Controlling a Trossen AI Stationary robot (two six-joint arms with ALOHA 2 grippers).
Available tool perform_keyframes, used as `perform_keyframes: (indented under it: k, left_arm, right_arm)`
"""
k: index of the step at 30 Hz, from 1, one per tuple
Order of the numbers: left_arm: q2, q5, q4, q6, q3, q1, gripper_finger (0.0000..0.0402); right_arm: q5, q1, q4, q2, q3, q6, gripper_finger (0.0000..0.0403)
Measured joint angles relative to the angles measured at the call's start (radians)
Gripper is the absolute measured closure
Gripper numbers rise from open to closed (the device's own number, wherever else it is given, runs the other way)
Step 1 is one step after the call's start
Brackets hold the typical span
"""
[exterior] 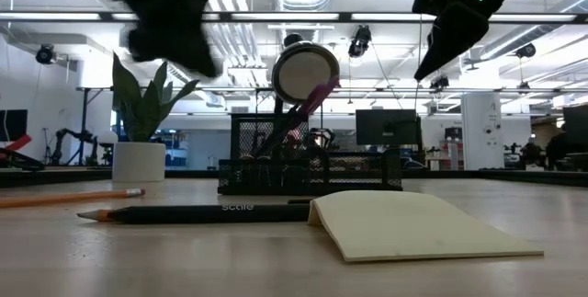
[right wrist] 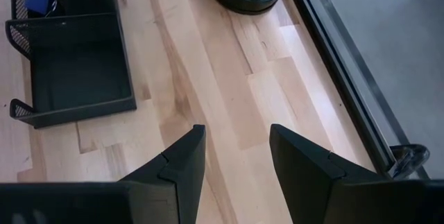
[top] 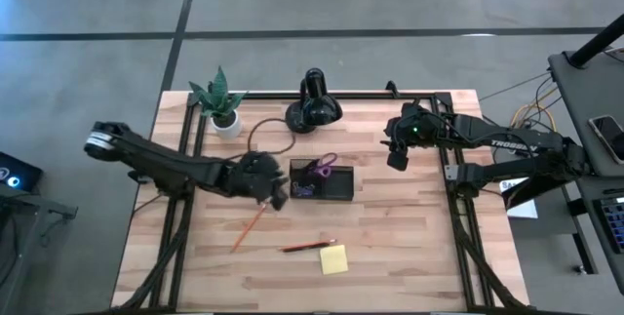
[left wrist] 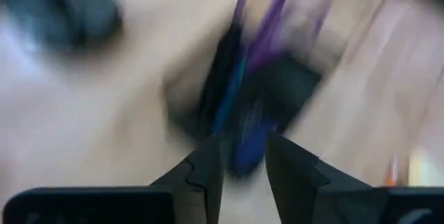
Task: Pick and place office supplies into organizer
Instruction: Put the left yellow pencil into the black desk organizer
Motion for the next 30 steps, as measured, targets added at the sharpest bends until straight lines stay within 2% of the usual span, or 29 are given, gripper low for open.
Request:
perform_keyframes:
  k: [3, 5, 11, 16, 19, 23, 30]
  left_arm:
    - [-0.013, 0.206, -0.152, -0.189, -0.007, -0.035, 0.0315]
    - [-0.003, 0.275, -0.203, -0.279, -0.015, -0.070, 0.0315]
    - [0.095, 0.263, -0.275, -0.440, -0.022, -0.120, 0.0314]
    - [0.189, 0.267, -0.268, -0.450, -0.025, -0.109, 0.0314]
    - [0.233, 0.320, -0.259, -0.484, -0.026, -0.089, 0.0314]
    - [0.261, 0.373, -0.251, -0.501, -0.026, -0.081, 0.0314]
    - [0.292, 0.392, -0.221, -0.501, -0.032, -0.075, 0.0314]
  right_arm:
    - [0.000, 0.000, 0.003, 0.002, 0.000, 0.000, 0.0248]
    - [0.000, 0.000, 0.004, 0.006, 0.000, 0.000, 0.0248]
    - [0.000, -0.002, 0.019, 0.034, 0.000, -0.002, 0.0248]
    - [0.000, -0.003, 0.032, 0.065, 0.000, -0.006, 0.0248]
    - [-0.001, -0.002, 0.028, 0.080, 0.000, -0.006, 0.0248]
    - [-0.001, -0.003, 0.024, 0.092, 0.000, -0.009, 0.0248]
    - [-0.001, -0.003, 0.030, 0.091, 0.000, -0.040, 0.0248]
